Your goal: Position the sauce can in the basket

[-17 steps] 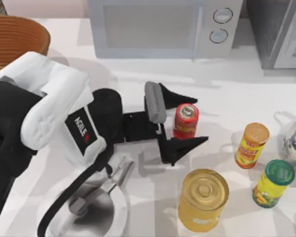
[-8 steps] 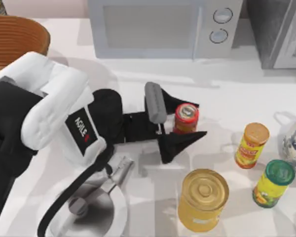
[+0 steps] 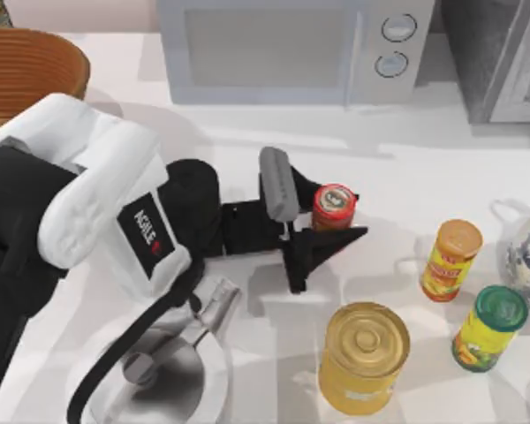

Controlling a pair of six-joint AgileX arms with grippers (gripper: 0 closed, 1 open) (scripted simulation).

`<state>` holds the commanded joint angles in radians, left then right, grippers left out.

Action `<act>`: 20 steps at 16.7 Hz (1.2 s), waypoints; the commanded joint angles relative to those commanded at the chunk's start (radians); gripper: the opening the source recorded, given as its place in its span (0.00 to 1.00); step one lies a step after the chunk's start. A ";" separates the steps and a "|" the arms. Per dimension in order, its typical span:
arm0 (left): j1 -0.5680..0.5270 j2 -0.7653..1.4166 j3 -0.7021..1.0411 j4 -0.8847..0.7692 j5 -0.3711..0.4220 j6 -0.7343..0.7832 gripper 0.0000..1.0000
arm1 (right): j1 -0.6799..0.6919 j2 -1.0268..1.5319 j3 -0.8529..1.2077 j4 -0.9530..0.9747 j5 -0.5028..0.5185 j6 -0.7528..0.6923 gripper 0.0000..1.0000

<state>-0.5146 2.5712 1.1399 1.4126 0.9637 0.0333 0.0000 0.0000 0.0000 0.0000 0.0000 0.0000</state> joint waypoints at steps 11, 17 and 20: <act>0.013 -0.027 0.020 -0.006 0.033 0.004 0.00 | 0.000 0.000 0.000 0.000 0.000 0.000 1.00; 0.136 -0.256 0.082 -0.093 0.255 0.006 0.00 | 0.000 0.000 0.000 0.000 0.000 0.000 1.00; 0.284 -0.379 0.075 -0.205 0.335 -0.005 0.00 | 0.000 0.000 0.000 0.000 0.000 0.000 1.00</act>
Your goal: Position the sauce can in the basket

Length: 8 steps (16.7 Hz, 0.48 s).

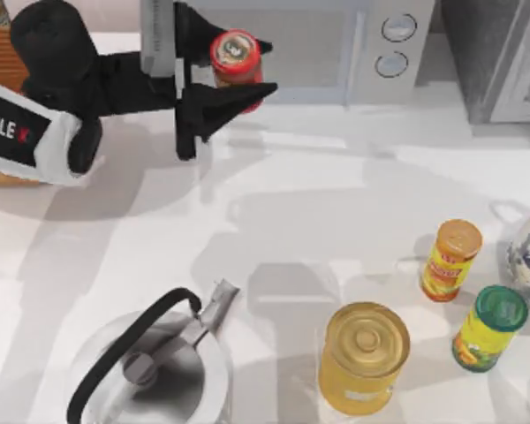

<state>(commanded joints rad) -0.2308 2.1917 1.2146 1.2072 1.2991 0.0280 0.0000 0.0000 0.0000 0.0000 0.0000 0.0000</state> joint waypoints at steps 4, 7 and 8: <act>0.271 -0.112 -0.034 -0.211 0.055 -0.016 0.00 | 0.000 0.000 0.000 0.000 0.000 0.000 1.00; 0.476 -0.165 -0.039 -0.391 0.066 -0.014 0.00 | 0.000 0.000 0.000 0.000 0.000 0.000 1.00; 0.537 -0.181 -0.035 -0.442 0.065 -0.009 0.00 | 0.000 0.000 0.000 0.000 0.000 0.000 1.00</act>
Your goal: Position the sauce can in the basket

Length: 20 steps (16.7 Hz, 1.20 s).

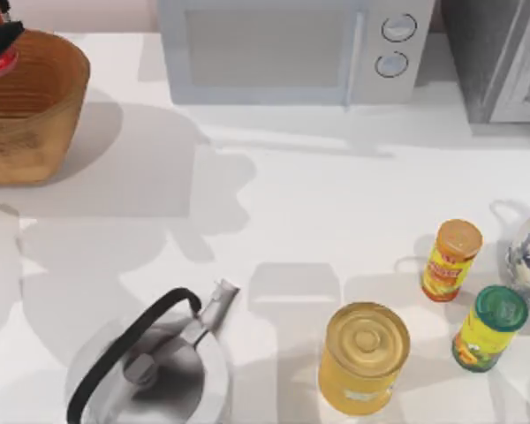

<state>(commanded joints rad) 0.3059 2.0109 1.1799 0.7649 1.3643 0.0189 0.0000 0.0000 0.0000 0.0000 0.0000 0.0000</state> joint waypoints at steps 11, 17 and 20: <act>0.207 -0.092 0.045 -0.140 -0.014 0.049 0.00 | 0.000 0.000 0.000 0.000 0.000 0.000 1.00; 0.141 -0.043 0.064 -0.096 -0.081 0.035 0.00 | 0.000 0.000 0.000 0.000 0.000 0.000 1.00; 0.103 -0.015 0.076 -0.071 -0.120 0.028 0.00 | 0.000 0.000 0.000 0.000 0.000 0.000 1.00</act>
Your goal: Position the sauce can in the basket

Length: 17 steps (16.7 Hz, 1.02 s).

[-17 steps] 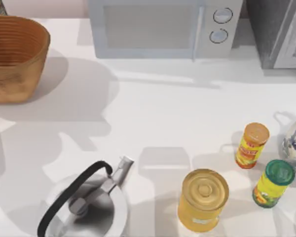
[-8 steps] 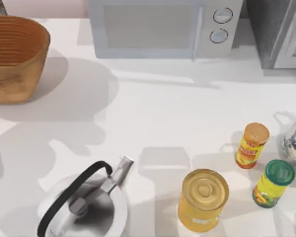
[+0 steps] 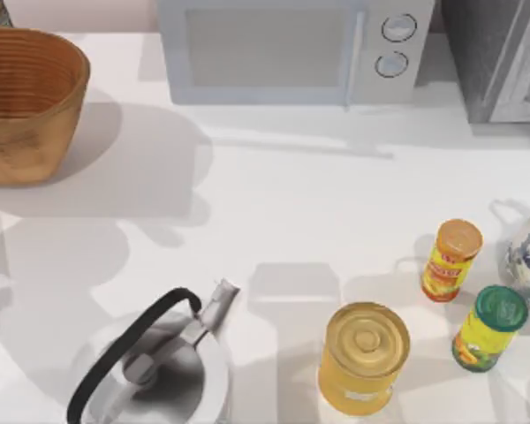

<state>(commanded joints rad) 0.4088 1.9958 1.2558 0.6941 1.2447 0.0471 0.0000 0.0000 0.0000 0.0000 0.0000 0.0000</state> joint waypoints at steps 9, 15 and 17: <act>-0.031 0.025 0.010 0.022 -0.030 -0.006 0.23 | 0.000 0.000 0.000 0.000 0.000 0.000 1.00; -0.031 0.025 0.010 0.022 -0.030 -0.006 0.68 | 0.000 0.000 0.000 0.000 0.000 0.000 1.00; -0.031 0.025 0.010 0.022 -0.030 -0.006 0.83 | 0.000 0.000 0.000 0.000 0.000 0.000 1.00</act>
<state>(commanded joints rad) 0.3781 2.0204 1.2662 0.7160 1.2146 0.0408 0.0000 0.0000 0.0000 0.0000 0.0000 0.0000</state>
